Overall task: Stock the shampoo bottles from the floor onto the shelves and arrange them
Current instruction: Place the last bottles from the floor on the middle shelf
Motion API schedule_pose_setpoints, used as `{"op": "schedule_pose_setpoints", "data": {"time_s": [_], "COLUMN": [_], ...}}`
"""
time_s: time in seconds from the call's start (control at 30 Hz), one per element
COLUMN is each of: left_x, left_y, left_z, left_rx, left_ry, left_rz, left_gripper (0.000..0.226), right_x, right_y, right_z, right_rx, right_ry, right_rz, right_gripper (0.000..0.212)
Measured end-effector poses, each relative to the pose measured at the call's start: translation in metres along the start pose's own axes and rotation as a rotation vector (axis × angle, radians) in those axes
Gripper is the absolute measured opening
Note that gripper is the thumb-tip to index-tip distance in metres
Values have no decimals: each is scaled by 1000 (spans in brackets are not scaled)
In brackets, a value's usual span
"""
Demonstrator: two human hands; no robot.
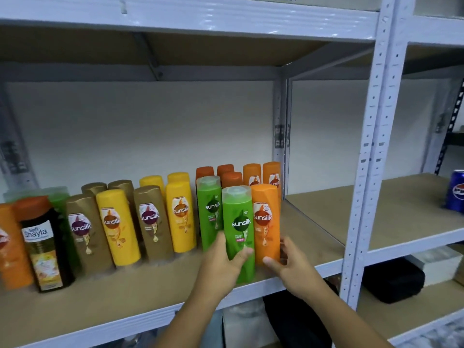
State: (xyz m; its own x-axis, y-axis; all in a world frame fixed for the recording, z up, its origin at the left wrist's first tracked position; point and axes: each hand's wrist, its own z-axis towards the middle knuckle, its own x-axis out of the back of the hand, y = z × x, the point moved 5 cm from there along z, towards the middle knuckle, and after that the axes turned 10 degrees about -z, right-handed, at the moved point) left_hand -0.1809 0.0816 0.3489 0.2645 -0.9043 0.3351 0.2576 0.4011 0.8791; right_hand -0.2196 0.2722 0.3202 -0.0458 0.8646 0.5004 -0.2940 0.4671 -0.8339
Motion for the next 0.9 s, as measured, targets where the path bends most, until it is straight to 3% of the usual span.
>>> {"op": "schedule_pose_setpoints", "data": {"time_s": [0.2,0.47,0.67,0.9], "left_x": [-42,-85,-102,-110], "left_y": [-12,-10,-13,-25], "left_z": [7,39,61,80], "left_rx": [17,51,63,68], "left_ry": [-10,76,103,103], "left_rz": [169,210,237,222], "left_gripper": [69,43,39,39], "right_x": [23,43,47,47], "right_y": [24,40,52,57], "right_z": [23,61,83,95], "right_rx": [-20,-33,-63,-113], "right_ry": [72,167,194,180], "right_rz": [-117,-179,-194,-198], "right_gripper": [33,30,27,40]}}
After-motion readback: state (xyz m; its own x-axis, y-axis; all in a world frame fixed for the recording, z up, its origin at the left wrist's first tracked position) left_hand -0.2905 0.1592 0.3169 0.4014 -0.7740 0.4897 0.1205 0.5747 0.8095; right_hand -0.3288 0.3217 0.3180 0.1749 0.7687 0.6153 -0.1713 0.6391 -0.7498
